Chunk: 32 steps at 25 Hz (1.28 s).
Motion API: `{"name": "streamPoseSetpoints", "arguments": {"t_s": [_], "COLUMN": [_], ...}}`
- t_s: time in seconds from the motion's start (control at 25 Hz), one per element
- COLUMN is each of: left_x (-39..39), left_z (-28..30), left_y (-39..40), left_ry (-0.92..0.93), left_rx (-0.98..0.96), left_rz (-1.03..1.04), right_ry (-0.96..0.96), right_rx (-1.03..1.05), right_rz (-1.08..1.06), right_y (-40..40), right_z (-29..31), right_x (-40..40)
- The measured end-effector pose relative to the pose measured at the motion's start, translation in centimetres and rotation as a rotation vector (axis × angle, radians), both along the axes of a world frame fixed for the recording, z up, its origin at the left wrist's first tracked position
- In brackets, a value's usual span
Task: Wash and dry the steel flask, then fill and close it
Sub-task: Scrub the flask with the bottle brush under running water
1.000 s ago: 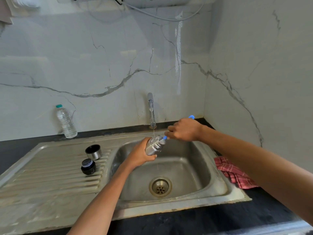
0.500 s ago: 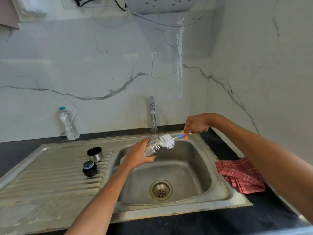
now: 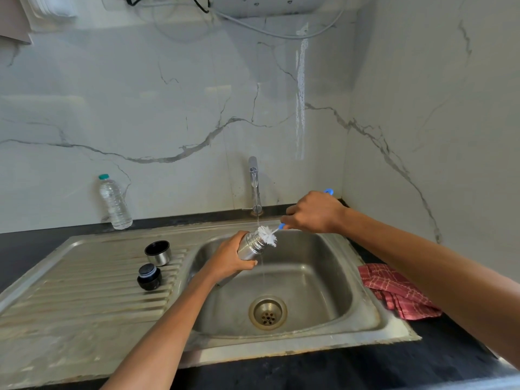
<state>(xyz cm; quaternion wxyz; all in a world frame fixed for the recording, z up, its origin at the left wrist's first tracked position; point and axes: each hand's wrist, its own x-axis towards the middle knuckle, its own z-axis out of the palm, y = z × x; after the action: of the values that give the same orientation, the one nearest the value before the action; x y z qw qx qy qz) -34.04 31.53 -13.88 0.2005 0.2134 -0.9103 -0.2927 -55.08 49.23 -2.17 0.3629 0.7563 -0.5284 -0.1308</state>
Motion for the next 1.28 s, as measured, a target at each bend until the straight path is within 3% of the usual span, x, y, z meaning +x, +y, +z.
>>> {"name": "streamPoseSetpoints", "arguments": {"t_s": [0.12, 0.2, 0.32, 0.44, 0.52, 0.6, 0.72, 0.88, 0.96, 1.12, 1.28], "left_x": [-0.8, -1.2, -1.1, -0.7, -0.5, -0.2, 0.2, 0.4, 0.4, 0.3, -0.8], "left_z": [0.2, 0.4, 0.3, 0.0, 0.0, -0.1, 0.0, -0.1, -0.2, -0.5, -0.4], "left_y": [0.9, 0.9, 0.3, -0.3, -0.3, -0.6, -0.9, -0.4, -0.3, 0.4, 1.6], "left_ry": [-0.020, -0.006, 0.029, -0.002, -0.025, -0.025, -0.048, -0.007, 0.003, 0.005, 0.022], "left_rx": [0.014, 0.011, -0.100, -0.249, -0.270, -0.254, -0.237, -0.129, -0.079, -0.026, -0.004], "left_rz": [-0.037, -0.028, 0.035, 0.102, 0.103, 0.097, 0.090, 0.079, 0.056, 0.025, -0.003], "right_ry": [0.002, -0.035, -0.448, -0.982, -1.192, -1.280, -1.158, -0.474, -0.265, 0.011, 0.044], "right_rx": [-0.028, -0.014, 0.186, 0.405, 0.522, 0.572, 0.463, 0.098, 0.016, -0.066, -0.027], "right_rz": [0.072, 0.009, -0.344, -0.544, -0.670, -0.735, -0.639, -0.411, -0.254, -0.041, -0.044], "right_y": [-0.6, -0.7, -0.1, 0.7, 1.5, 2.6, 3.3, 2.8, 2.5, 2.0, 0.6], "right_z": [-1.0, -0.8, 0.6, 2.8, 4.2, 5.1, 4.9, 3.4, 2.9, 2.0, 1.0], "right_x": [0.5, 0.9, 1.3, 0.5, -0.7, -1.7, -2.9, -2.0, -1.5, -1.2, 0.7]}}
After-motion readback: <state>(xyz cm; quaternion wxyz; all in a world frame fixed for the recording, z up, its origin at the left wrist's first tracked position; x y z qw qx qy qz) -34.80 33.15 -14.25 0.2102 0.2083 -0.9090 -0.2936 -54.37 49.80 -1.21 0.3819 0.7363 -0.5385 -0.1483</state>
